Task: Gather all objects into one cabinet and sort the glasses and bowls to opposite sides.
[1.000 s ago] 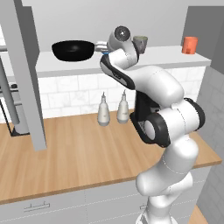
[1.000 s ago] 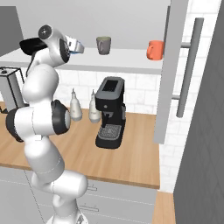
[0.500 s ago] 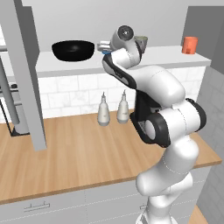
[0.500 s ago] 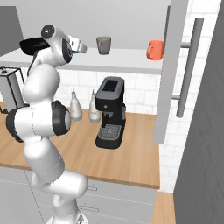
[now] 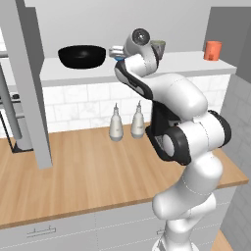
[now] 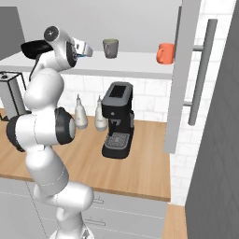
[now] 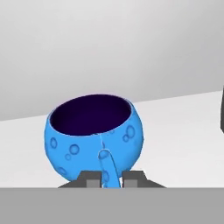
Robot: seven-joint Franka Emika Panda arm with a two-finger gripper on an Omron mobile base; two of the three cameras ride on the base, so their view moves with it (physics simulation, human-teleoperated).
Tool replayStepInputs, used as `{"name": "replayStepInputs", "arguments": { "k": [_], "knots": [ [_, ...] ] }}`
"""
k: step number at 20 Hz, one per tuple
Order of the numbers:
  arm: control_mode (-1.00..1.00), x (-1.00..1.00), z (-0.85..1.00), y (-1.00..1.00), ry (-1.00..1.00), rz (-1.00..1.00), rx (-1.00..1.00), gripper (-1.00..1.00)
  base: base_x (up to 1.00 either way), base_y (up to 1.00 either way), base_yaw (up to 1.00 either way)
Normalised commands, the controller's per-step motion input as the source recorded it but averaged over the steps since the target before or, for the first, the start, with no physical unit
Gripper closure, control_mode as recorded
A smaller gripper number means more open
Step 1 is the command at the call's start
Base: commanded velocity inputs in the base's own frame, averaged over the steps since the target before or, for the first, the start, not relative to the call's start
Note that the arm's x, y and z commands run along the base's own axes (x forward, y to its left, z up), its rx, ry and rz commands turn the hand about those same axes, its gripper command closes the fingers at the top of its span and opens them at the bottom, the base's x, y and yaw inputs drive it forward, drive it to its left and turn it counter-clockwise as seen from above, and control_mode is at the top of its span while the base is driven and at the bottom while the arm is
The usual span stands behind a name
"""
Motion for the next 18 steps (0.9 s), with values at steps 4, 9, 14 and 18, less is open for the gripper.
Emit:
{"name": "replayStepInputs", "arguments": {
  "k": [4, 9, 14, 18],
  "knots": [
    [-1.00, 0.00, 0.00, 0.00, 0.00, 0.00, 0.00, 1.00, 0.00, 0.00, 0.00],
    [-1.00, -0.05, 0.00, 0.00, 0.00, 0.00, 0.00, 1.00, 0.00, 0.00, 0.00],
    [-1.00, -0.26, 0.01, 0.00, 0.00, 0.00, 0.00, 1.00, 0.00, 0.00, 0.00],
    [-1.00, -0.24, 0.00, 0.00, 0.00, 0.00, 0.00, 1.00, 0.00, 0.00, 0.00]
  ]
}}
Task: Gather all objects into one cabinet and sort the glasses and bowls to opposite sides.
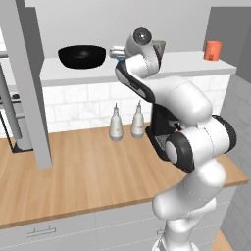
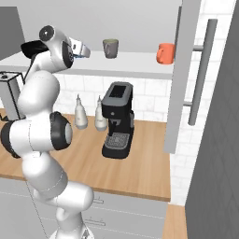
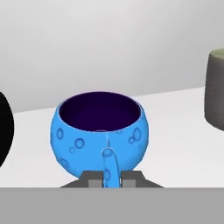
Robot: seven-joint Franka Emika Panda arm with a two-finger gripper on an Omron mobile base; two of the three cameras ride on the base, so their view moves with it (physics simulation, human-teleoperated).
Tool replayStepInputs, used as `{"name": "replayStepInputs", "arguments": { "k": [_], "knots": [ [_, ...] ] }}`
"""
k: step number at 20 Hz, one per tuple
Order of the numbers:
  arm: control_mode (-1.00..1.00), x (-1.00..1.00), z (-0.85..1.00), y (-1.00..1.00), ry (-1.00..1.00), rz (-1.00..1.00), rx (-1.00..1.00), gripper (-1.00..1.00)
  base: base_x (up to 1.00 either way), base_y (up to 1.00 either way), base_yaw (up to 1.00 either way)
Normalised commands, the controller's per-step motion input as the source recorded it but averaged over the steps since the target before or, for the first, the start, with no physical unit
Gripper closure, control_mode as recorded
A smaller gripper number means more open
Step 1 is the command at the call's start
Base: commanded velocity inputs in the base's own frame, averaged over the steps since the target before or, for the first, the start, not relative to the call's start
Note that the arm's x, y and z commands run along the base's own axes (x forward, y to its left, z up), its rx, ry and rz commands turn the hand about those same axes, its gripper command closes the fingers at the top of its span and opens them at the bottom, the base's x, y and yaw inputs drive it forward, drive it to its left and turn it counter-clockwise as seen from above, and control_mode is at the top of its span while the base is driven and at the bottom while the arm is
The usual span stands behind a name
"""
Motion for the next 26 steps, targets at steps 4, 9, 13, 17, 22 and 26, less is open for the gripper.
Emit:
{"name": "replayStepInputs", "arguments": {
  "k": [4, 9, 13, 17, 22, 26],
  "knots": [
    [-1.00, -0.20, 0.00, 0.00, 0.00, 0.00, 0.00, 1.00, 0.00, 0.00, 0.00],
    [-1.00, -0.23, 0.00, 0.00, 0.00, 0.00, 0.00, 1.00, 0.00, 0.00, 0.00],
    [-1.00, -0.29, 0.06, -0.08, 0.00, -0.03, 0.00, 1.00, 0.00, 0.00, 0.00],
    [-1.00, -0.31, 0.01, -0.48, 0.00, -0.10, 0.00, 1.00, 0.00, 0.00, 0.00],
    [-1.00, -0.40, 0.00, -0.74, 0.00, -0.14, 0.00, 1.00, 0.00, 0.00, 0.00],
    [-1.00, -0.40, 0.00, -0.76, 0.00, -0.13, 0.00, 1.00, 0.00, 0.00, 0.00]
  ]
}}
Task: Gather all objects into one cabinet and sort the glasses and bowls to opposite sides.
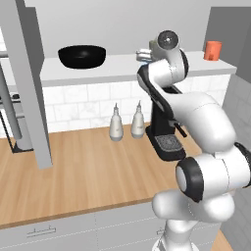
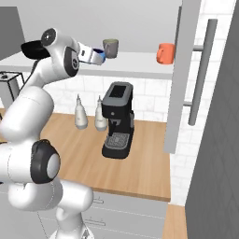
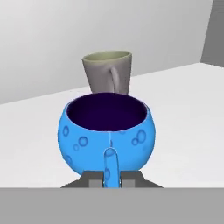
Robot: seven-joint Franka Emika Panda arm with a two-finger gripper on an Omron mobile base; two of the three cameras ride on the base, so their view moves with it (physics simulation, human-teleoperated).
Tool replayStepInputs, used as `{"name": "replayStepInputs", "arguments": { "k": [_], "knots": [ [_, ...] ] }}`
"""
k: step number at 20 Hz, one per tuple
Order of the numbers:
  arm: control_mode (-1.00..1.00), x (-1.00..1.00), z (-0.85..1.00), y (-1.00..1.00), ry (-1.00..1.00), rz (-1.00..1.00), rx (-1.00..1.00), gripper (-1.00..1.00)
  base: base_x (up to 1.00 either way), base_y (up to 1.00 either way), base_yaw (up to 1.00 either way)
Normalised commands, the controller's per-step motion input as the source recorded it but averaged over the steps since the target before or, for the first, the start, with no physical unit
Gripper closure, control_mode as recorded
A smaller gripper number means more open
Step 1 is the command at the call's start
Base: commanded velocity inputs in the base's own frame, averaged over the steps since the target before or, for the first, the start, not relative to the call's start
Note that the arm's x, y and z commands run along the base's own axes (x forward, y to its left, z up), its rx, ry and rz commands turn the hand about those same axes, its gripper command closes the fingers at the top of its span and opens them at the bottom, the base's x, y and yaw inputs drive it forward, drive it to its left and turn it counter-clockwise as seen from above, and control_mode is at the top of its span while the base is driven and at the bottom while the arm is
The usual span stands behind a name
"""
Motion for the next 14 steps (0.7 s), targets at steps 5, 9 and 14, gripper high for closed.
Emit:
{"name": "replayStepInputs", "arguments": {
  "k": [5, 9, 14],
  "knots": [
    [-1.00, -0.11, 0.06, -0.55, 0.04, -0.16, 0.00, 1.00, 0.00, 0.00, 0.00],
    [-1.00, 0.00, 0.09, -0.53, 0.06, -0.18, 0.00, 1.00, 0.00, 0.00, 0.00],
    [-1.00, 0.00, 0.03, -0.63, 0.07, -0.17, 0.00, 1.00, 0.00, 0.00, 0.00]
  ]
}}
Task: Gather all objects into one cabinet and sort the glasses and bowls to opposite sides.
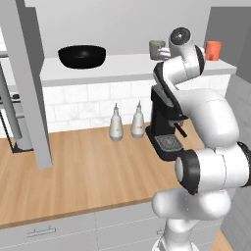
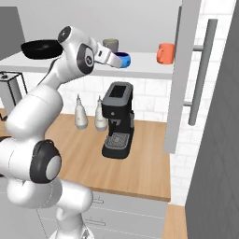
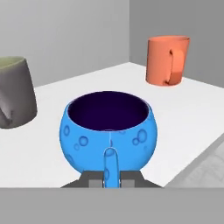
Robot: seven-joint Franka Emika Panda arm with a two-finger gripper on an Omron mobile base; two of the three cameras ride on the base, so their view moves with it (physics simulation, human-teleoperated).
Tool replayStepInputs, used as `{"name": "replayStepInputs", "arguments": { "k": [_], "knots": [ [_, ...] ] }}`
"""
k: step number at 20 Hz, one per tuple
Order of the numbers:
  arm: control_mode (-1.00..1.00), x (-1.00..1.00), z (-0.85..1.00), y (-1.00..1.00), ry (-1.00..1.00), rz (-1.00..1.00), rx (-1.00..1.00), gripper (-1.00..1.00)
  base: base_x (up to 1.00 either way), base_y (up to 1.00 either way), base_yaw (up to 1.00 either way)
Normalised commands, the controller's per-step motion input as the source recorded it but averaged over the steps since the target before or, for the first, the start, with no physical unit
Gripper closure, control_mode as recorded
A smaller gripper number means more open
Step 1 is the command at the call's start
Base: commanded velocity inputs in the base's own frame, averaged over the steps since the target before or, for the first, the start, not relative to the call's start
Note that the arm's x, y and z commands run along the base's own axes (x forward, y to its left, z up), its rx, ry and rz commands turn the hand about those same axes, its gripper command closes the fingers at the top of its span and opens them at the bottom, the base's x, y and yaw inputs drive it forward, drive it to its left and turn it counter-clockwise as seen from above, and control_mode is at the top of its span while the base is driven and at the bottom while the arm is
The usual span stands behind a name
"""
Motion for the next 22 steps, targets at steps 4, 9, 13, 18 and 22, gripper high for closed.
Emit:
{"name": "replayStepInputs", "arguments": {
  "k": [4, 9, 13, 18, 22],
  "knots": [
    [-1.00, 0.00, 0.02, -0.63, 0.06, -0.13, 0.00, 1.00, 0.00, 0.00, 0.00],
    [-1.00, 0.00, 0.02, -0.68, 0.02, -0.08, 0.00, 1.00, 0.00, 0.00, 0.00],
    [-1.00, 0.00, 0.00, -0.71, 0.00, -0.04, 0.00, 1.00, 0.00, 0.00, 0.00],
    [-1.00, 0.00, 0.00, -0.64, 0.00, -0.01, 0.00, 1.00, 0.00, 0.00, 0.00],
    [-1.00, 0.15, 0.00, -0.42, 0.00, 0.00, 0.00, 1.00, 0.00, 0.00, 0.00]
  ]
}}
